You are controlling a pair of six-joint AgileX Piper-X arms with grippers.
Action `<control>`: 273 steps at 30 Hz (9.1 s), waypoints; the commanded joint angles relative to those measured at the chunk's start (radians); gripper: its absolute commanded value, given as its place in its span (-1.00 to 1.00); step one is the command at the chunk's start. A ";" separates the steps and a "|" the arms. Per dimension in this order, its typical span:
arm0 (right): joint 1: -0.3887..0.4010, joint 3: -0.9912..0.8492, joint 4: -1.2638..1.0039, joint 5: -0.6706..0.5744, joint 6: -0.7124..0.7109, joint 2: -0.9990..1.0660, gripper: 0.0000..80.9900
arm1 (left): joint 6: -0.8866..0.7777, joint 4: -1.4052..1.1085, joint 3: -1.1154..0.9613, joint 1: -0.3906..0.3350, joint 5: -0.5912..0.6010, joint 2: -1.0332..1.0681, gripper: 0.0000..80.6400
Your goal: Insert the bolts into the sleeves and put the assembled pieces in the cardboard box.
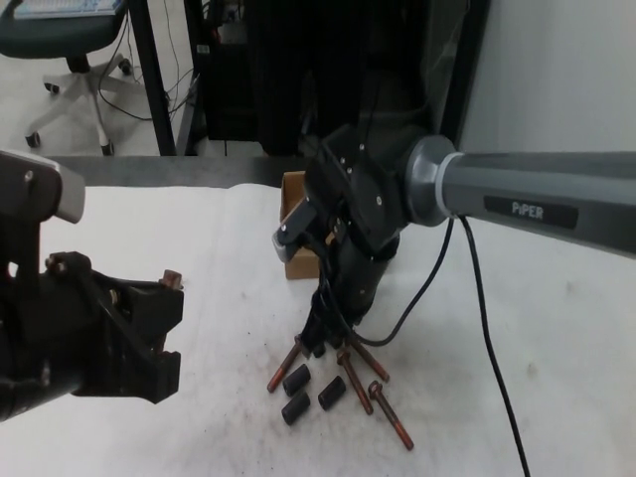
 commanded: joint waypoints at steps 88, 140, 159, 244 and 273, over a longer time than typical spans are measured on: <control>0.032 0.941 -1.321 -0.471 0.502 -0.901 -0.98 | -0.581 -1.695 -0.005 -0.085 0.701 0.551 -1.00; 0.032 0.941 -1.389 -0.539 0.492 -0.901 -0.98 | -0.479 -1.552 -0.005 -0.085 0.659 0.551 -1.00; 0.032 0.941 -1.397 -0.535 0.492 -0.901 -0.98 | -0.493 -1.497 -0.005 -0.087 0.654 0.551 -1.00; -0.168 0.210 -0.434 -0.239 0.426 -0.384 -0.98 | -0.257 -0.910 -0.007 0.057 0.074 0.491 -0.99; -0.231 -0.387 -0.144 -0.142 0.350 0.155 -0.05 | -0.083 -0.521 -0.007 0.057 -0.083 0.491 -0.99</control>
